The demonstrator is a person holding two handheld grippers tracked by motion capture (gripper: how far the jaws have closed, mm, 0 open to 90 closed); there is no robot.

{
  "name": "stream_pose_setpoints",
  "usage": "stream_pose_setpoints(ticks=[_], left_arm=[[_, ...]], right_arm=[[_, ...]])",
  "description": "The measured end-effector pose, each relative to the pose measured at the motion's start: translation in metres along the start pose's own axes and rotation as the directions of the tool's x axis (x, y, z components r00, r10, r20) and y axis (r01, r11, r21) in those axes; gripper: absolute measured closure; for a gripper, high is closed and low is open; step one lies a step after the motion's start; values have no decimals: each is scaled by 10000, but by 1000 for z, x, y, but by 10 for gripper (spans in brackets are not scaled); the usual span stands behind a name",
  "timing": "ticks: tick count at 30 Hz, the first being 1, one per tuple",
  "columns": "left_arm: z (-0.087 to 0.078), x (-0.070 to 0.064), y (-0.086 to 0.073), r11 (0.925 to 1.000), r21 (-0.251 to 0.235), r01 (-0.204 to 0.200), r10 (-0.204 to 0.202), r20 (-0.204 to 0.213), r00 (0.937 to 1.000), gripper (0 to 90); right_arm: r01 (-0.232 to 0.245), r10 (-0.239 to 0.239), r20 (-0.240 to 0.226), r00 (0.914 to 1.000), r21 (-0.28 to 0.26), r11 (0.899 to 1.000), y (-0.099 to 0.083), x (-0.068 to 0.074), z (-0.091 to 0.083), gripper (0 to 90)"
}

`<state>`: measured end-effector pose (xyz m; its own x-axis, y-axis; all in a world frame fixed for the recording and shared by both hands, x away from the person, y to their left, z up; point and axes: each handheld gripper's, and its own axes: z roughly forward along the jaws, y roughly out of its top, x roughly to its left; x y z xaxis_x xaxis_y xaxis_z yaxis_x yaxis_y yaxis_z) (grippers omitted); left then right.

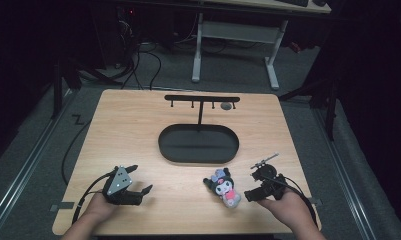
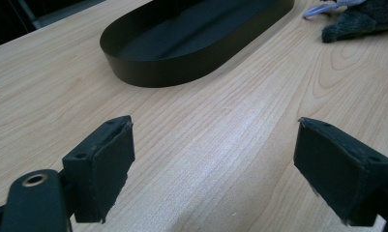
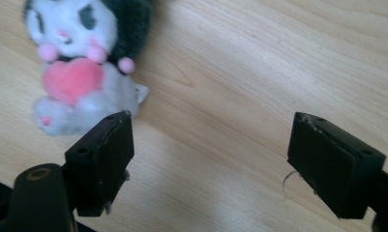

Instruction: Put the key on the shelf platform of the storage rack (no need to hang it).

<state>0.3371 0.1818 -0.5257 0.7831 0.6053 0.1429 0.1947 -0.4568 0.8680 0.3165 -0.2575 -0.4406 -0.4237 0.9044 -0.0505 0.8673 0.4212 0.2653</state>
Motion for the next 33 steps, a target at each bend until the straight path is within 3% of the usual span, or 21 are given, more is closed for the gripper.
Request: stream_pose_setpoints(ticks=[5, 10, 24, 33], left_arm=[[0, 0, 0, 10000, 28, -41, 41, 6, 10000, 154], [0, 0, 0, 10000, 18, -38, 38, 16, 10000, 154], [0, 0, 0, 10000, 21, -29, 29, 21, 10000, 154], [0, 0, 0, 10000, 28, -39, 39, 36, 10000, 154]], right_arm=[[152, -153, -142, 9998, -68, 9999, 5, 9, -2, 150], [641, -641, -408, 9971, -21, 9979, 10, 22, 4, 136], [1063, -1055, -852, 9908, 48, 9943, 19, 49, 14, 129], [1353, -1301, -1044, 9860, 439, 9898, 20, 60, 36, 151]])
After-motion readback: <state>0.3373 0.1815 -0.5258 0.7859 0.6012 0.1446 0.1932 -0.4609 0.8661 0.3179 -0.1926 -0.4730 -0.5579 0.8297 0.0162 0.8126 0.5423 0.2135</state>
